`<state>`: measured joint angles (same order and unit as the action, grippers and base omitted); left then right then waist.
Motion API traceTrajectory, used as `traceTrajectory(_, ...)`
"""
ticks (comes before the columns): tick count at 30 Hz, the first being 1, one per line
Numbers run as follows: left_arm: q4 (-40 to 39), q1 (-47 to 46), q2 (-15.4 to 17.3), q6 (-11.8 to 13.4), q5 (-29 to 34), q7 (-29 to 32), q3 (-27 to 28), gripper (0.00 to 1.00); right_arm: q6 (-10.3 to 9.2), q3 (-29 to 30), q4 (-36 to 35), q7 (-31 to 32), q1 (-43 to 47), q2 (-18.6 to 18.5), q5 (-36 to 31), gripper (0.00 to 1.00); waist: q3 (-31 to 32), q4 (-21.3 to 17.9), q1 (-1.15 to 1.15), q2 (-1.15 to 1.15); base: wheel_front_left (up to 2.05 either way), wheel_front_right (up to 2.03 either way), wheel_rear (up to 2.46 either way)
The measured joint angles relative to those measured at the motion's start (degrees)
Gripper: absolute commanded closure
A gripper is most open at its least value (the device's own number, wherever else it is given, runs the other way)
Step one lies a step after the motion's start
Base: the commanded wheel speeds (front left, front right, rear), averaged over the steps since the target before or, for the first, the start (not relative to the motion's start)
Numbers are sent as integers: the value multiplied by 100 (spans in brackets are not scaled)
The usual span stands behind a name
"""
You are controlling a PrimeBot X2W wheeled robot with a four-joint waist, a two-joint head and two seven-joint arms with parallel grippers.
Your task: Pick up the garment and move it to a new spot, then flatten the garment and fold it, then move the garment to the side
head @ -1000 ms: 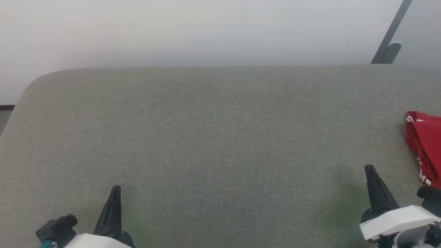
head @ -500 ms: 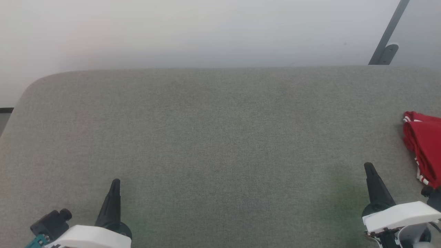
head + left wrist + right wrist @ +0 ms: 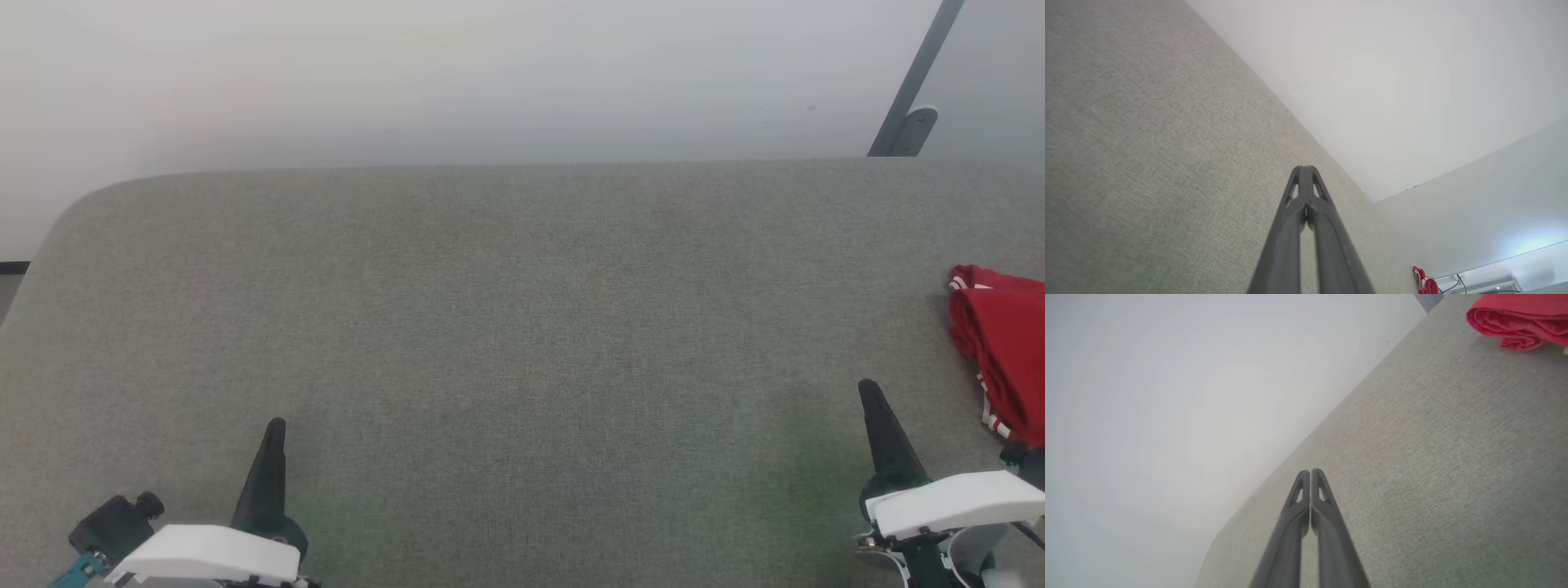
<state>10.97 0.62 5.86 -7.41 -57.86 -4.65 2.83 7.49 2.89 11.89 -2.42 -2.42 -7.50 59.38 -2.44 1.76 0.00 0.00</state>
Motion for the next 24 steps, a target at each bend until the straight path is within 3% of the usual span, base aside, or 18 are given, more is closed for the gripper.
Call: traceTrajectory(24,104,-231,-71,0,-1329,361,80,100,-1,121,90,304,-137,165,1218,100,67,-52,0,0,0,0,0)
